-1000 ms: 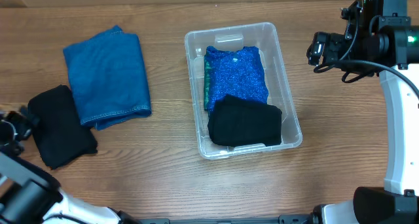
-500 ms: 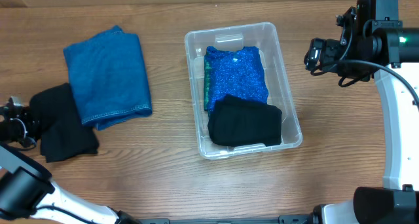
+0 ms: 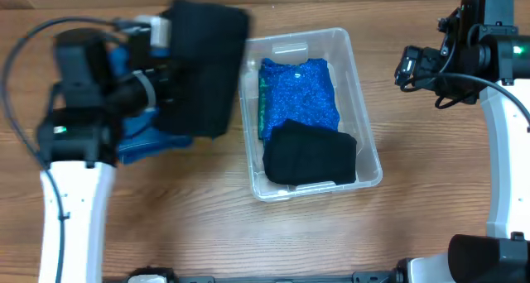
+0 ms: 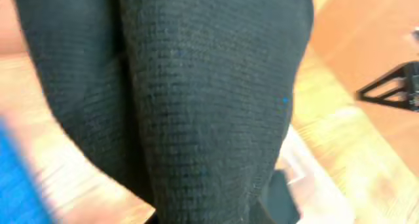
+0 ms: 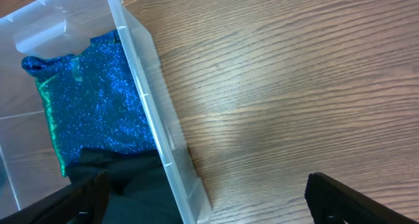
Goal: Pack container
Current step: 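Place the black cloth into the bin's back half and press down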
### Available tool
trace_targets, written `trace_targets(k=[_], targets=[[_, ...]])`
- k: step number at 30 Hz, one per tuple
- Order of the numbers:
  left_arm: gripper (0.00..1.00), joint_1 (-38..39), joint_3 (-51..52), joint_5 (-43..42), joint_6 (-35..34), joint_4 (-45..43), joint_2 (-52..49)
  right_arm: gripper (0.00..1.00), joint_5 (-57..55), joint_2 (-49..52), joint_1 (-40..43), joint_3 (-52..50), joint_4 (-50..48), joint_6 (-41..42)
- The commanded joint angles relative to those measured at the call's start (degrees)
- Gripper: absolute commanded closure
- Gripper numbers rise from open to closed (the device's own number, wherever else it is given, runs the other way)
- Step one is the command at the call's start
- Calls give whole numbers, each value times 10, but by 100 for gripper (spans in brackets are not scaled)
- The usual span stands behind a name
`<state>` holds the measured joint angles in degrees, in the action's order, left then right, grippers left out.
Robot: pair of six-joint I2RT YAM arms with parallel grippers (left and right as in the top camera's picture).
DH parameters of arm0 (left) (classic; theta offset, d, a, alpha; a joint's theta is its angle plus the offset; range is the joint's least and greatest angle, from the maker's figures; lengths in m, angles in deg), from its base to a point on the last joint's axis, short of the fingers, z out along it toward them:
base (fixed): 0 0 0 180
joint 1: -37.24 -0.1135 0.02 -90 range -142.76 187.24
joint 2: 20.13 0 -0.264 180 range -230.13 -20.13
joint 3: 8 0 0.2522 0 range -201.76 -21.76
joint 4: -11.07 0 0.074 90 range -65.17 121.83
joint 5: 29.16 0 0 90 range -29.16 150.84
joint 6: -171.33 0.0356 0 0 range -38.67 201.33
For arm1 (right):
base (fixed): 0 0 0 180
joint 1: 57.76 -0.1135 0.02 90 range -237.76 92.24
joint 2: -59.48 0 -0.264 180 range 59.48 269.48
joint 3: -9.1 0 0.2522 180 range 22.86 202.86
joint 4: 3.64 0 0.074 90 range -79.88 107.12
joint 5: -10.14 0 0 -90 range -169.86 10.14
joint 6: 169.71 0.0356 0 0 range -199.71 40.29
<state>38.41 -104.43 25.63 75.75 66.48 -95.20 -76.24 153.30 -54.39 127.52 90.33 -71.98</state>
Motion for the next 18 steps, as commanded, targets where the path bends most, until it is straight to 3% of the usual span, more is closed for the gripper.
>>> trace_targets(k=[1,3,8,13,18], targets=[[96,162,-8,207,-114,-139,-14,0,-5,-2,1,-1,-1,4],[96,237,-7,328,-209,-170,-59,0,-5,-2,1,-2,0,5],[96,278,-7,354,-342,-202,-205,0,-5,-2,1,-2,0,5],[96,276,-7,252,-352,-302,-305,0,-5,-2,1,-2,0,5],[96,276,-7,245,-358,-329,-315,0,-5,-2,1,-5,-2,5]])
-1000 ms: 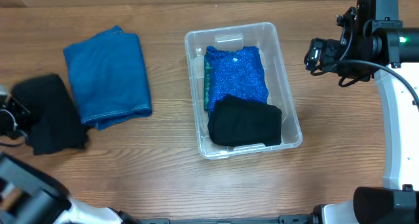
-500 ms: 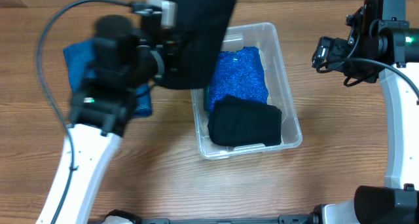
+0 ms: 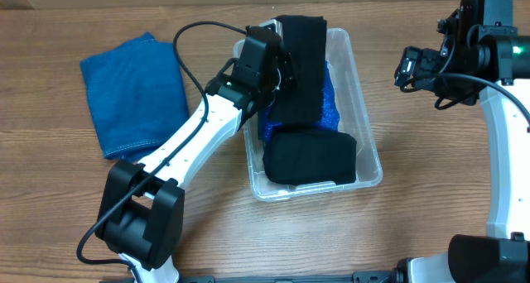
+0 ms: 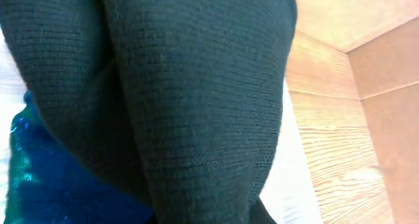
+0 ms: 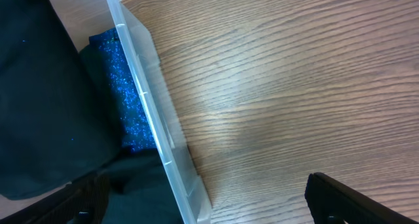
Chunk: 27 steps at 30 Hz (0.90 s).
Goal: Pack container
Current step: 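Place the black cloth into the bin's back half and press down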
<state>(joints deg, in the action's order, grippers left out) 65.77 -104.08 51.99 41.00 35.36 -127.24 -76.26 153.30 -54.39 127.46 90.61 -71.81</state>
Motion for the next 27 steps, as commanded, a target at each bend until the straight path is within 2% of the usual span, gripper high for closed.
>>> trace_targets(k=[1,8,14,15,18,22,24,27], targets=[[96,2,-11,-17,-30,-16,5,0,-5,-2,1,-4,-6,3],[96,1,-11,47,-157,102,5,0,-5,-2,1,-4,-6,3],[96,-5,-11,50,-178,107,5,0,-5,-2,1,-4,-6,3],[80,-5,-11,50,-178,109,5,0,-5,-2,1,-4,-6,3],[0,-15,-11,43,-147,111,5,0,-5,-2,1,-4,-5,3],[0,-19,-11,78,-122,107,38,0,-5,-2,1,-4,-5,3],[0,-16,-11,82,-73,71,57,0,-5,-2,1,-4,-7,3],[0,5,-11,82,48,29,65,0,-5,-2,1,-4,-9,3]])
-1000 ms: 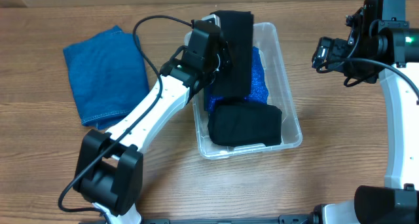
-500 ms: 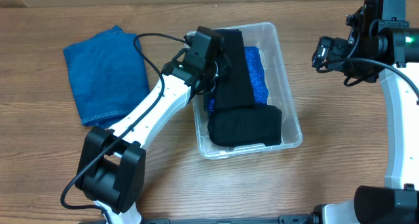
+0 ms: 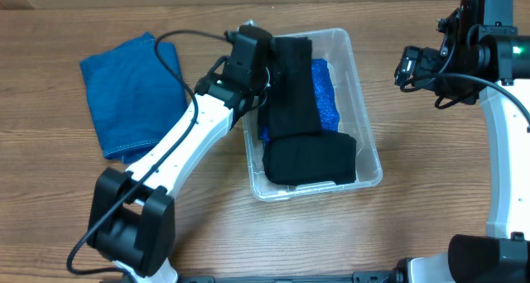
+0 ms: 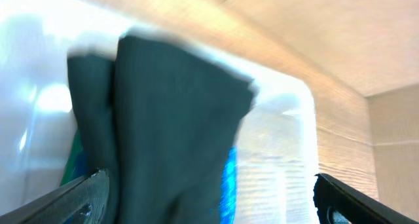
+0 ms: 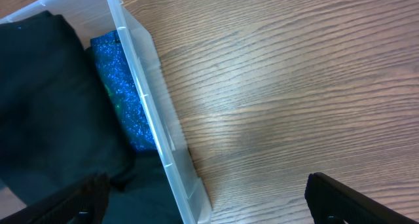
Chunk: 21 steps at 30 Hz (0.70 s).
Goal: Pack container
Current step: 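Place the black cloth into the bin's back half and press down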
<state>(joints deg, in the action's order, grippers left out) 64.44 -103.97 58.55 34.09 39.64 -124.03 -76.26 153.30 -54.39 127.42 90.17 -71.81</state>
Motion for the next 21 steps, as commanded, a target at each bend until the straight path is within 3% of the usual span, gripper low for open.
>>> trace_targets(k=[1,2,6,8,10,11,14,16,21], targets=[[0,26,-12,16,153,-5,30,0,-5,-2,1,-3,-5,3],[4,29,-12,17,155,13,27,0,-5,-2,1,-3,-4,3],[64,29,-12,17,142,60,-6,0,-5,-2,1,-3,-3,3],[82,25,-12,16,143,63,-43,0,-5,-2,1,-3,-1,3],[91,15,-12,-2,164,28,-75,0,-5,-2,1,-3,-1,3],[95,8,-12,-52,214,-30,-94,0,-5,-2,1,-3,-1,3],[90,1,-12,-45,233,-93,-106,0,-5,-2,1,-3,0,3],[95,-3,-12,-17,249,-123,-112,0,-5,-2,1,-3,-1,3],[94,-3,-12,-17,265,-144,-150,0,-5,-2,1,-3,-5,3]])
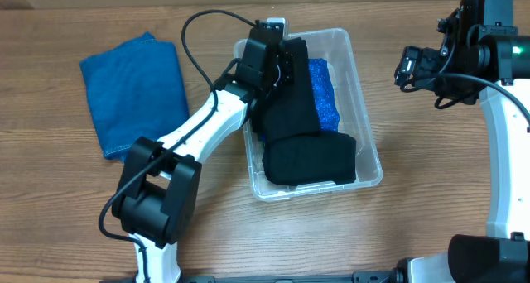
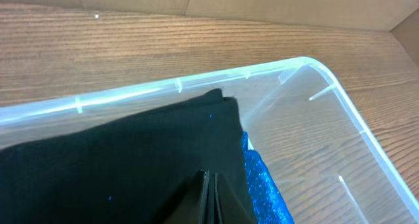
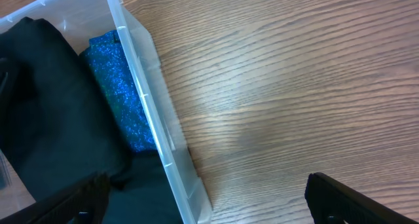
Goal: Pack container
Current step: 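Place the black cloth into the bin's back half and press down, then grasp the folded blue denim cloth with the left gripper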
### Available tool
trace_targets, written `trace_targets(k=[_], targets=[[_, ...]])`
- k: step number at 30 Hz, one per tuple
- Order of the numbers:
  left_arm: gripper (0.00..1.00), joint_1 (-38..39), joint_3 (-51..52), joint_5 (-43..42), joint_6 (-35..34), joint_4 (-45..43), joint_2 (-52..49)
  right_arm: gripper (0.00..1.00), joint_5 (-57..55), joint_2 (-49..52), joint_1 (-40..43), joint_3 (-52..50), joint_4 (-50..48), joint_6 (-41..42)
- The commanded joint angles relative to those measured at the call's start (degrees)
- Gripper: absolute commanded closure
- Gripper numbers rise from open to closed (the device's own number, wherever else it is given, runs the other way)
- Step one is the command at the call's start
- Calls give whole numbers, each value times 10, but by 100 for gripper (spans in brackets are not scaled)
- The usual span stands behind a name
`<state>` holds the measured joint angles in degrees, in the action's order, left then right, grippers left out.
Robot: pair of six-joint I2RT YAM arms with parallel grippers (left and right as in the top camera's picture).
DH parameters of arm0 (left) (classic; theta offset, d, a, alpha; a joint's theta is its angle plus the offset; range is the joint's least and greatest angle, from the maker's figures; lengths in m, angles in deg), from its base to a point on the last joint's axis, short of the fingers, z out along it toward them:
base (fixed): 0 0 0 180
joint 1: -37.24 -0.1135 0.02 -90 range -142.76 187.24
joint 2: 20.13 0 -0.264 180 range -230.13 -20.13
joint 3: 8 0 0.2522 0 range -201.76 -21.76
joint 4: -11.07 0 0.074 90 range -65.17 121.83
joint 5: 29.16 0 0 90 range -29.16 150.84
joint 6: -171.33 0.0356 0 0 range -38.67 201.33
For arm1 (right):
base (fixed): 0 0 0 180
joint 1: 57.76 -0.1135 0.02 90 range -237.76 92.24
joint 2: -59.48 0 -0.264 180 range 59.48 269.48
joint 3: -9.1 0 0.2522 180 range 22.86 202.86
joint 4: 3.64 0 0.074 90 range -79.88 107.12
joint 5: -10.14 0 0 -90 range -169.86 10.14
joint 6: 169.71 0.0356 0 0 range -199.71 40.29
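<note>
A clear plastic container (image 1: 365, 142) holds a blue glitter cloth (image 1: 324, 93), a folded black cloth (image 1: 310, 160) at its near end, and a long black cloth (image 1: 294, 97) laid over the glitter one. My left gripper (image 2: 211, 196) is shut, its tips down on the long black cloth (image 2: 131, 158) inside the container's (image 2: 177, 86) far end. In the overhead view the left gripper (image 1: 283, 64) sits over that cloth. My right gripper (image 3: 209, 207) is open above bare table, to the right of the container (image 3: 152, 112).
A blue denim cloth (image 1: 132, 93) lies flat on the wooden table (image 1: 431, 192) to the left of the container. The right arm (image 1: 489, 59) hangs over the table's right side.
My left gripper was open just behind the container's far wall. Now it is shut and lower, resting on the long black cloth inside. The right arm has not moved.
My left gripper held the long black cloth in the air left of the container. Then it hung the cloth over the container. Then the cloth lay inside and the gripper was open. Now the gripper is shut on top of it.
</note>
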<state>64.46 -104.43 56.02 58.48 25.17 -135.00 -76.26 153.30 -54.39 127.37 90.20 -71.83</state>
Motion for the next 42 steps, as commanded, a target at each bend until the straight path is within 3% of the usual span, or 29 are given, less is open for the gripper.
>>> trace_targets(k=[1,5,7,10,13,14,15,16,17,18,19,20,22,27,30,33,38,41,42], targets=[[93,-3,-7,7,16,7,-59,0,-5,-2,1,-3,-5,3],[91,-3,-7,-70,-5,89,-143,0,-5,-2,1,-3,-3,3],[96,-3,-7,-88,-2,113,-147,0,-5,-2,1,-3,-3,3],[92,-5,-8,-85,9,101,-110,0,-4,-2,1,-3,-3,3],[71,-17,-28,-72,39,90,-17,0,0,-2,1,-3,-3,3],[59,-21,-36,-70,59,93,21,0,-1,-2,1,-3,0,3],[53,-25,-38,-69,83,98,59,0,-5,-2,2,-3,4,3],[38,-33,-38,-56,92,118,101,0,-23,-2,5,-6,10,16],[5,-43,-38,-46,92,148,133,5,-31,-2,6,-14,14,27],[0,-55,-38,-41,91,179,156,28,-28,-2,5,-31,21,27],[0,-75,-38,-41,91,235,187,55,-19,-2,4,-64,23,27],[0,-93,-38,-38,85,281,204,71,-5,-2,4,-94,22,27],[0,-141,-38,-35,75,383,224,80,35,-2,4,-200,-5,26],[0,-252,-37,-36,5,526,224,81,135,-2,0,-358,-68,-20],[0,-292,-37,-36,-3,546,224,81,157,-2,-4,-360,-83,-39],[0,-295,-37,-35,17,554,224,81,232,-2,-5,-360,-101,-83],[0,-295,-37,-35,17,567,224,80,241,-2,-5,-360,-111,-96],[0,-306,-37,-33,21,571,228,70,207,-2,5,-351,-128,-61],[0,-320,-38,-33,21,577,235,62,164,-2,13,-333,-127,-30]])
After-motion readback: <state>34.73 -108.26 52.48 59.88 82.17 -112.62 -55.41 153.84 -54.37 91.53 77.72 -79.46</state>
